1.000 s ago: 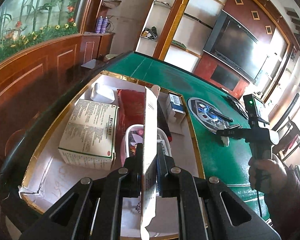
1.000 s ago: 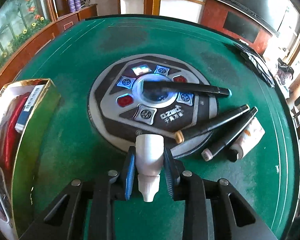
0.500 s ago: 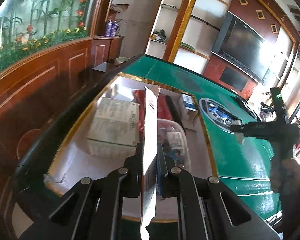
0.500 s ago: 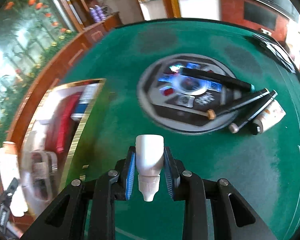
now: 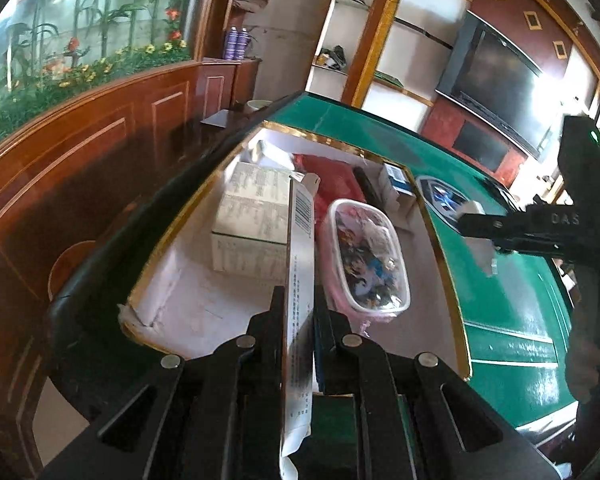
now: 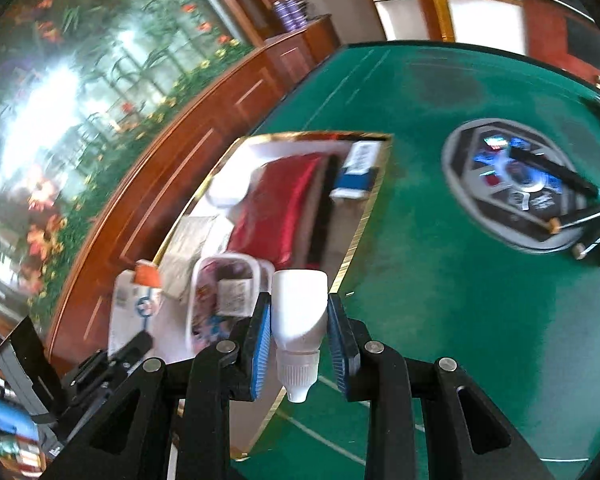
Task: Organize objects
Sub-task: 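Carry the tube box toward the tray with the left while the right grasps the white dropper bottle, then lower the tube box and dropper bottle into the tray and open both grippers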
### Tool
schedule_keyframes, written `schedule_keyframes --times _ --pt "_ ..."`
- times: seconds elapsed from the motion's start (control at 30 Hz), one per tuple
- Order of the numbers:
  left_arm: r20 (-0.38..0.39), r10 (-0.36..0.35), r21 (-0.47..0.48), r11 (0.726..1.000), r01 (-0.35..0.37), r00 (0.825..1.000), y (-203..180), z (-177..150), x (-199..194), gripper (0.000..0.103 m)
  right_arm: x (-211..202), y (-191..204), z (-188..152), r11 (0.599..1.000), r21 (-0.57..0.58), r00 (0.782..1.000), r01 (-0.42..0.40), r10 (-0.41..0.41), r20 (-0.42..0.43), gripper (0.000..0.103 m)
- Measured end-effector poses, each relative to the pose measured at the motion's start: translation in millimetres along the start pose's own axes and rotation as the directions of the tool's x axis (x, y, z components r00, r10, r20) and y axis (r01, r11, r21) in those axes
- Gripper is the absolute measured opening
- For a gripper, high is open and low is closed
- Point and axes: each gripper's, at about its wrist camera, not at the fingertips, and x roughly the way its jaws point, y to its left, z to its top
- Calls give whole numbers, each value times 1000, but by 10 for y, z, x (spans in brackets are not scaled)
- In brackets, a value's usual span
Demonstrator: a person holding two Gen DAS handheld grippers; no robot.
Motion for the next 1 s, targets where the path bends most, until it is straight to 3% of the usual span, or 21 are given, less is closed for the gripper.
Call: schedule_keyframes --times 0.3,0.57,0.67,0.73,0.93,1.0 --pt "-66 13 37 999 -11 998 -111 -125 214 13 378 273 -32 996 -78 997 51 -55 -59 29" --pt "-68 32 47 998 -29 997 -139 -133 290 15 528 179 2 989 -80 989 123 -129 -77 29" --pt "-63 32 45 999 -29 997 -128 -124 279 35 544 158 15 989 -77 988 127 -133 -77 29" --pt "-48 37 43 998 -35 998 -128 -109 261 57 553 165 20 988 -81 987 134 -140 -76 30" --pt "-7 36 20 999 -36 999 -56 -63 173 76 573 152 24 991 -62 989 121 -126 -74 30" --pt "-3 32 7 999 -32 999 -22 -53 162 78 579 152 26 991 -61 990 117 -121 -70 32"
